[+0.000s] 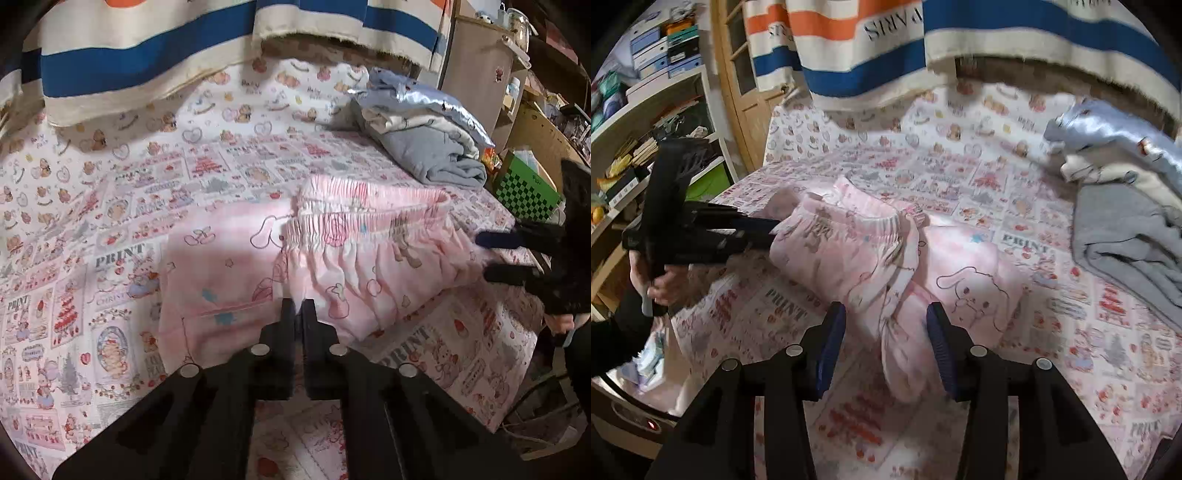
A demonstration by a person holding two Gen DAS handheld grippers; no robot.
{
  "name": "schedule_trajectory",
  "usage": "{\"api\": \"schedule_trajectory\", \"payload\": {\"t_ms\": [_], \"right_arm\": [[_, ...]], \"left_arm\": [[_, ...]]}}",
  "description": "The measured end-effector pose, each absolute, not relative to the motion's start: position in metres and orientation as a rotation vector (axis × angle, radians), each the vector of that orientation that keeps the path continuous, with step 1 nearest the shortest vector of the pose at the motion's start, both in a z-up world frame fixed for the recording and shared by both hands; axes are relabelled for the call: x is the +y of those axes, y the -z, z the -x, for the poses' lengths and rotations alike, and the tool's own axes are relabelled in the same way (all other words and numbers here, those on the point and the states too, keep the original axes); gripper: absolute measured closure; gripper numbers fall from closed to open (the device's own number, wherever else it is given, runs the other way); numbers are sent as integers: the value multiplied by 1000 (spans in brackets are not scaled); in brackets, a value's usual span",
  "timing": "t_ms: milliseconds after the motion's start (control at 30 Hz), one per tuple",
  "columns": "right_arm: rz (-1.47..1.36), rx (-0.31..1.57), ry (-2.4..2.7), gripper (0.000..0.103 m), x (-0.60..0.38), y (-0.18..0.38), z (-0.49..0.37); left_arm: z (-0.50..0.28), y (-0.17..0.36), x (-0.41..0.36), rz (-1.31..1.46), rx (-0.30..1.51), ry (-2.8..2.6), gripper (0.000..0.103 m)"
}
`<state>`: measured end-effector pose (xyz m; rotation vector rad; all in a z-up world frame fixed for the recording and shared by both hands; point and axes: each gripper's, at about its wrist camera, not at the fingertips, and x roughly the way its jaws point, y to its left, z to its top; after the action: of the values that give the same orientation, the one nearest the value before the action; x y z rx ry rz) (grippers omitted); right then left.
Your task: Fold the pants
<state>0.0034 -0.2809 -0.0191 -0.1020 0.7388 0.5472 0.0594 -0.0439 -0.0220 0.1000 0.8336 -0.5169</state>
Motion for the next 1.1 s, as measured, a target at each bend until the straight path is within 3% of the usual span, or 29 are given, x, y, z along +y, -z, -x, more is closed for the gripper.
{"api": "schedule_trajectory", "payload": {"t_ms": [33, 100, 433, 467, 500, 667, 900, 1100], "right_arm": [[119, 742, -567, 60, -279, 20, 2], [150, 770, -593, 76, -272, 23, 7], [176, 792, -459, 77, -268, 46, -12], [157, 795, -431, 95, -271, 49, -17], [100, 790, -433, 97, -277, 48, -21], [26, 670, -371, 99, -295, 20, -9], [97, 774, -310, 99, -289, 41, -20], [98, 727, -329, 98, -292, 37, -15]], "left_arm": [[-59, 20, -43, -92, 826, 516, 100], [-59, 18, -41, -81, 818, 510, 101], [-48, 4, -39, -83, 740, 496, 101], [-47, 4, -39, -90, 734, 482, 101], [-47, 4, -38, -98, 732, 460, 101], [-45, 4, -28, -115, 738, 380, 101], [-38, 18, -29, -193, 737, 362, 101], [-28, 19, -36, -227, 683, 413, 96]]}}
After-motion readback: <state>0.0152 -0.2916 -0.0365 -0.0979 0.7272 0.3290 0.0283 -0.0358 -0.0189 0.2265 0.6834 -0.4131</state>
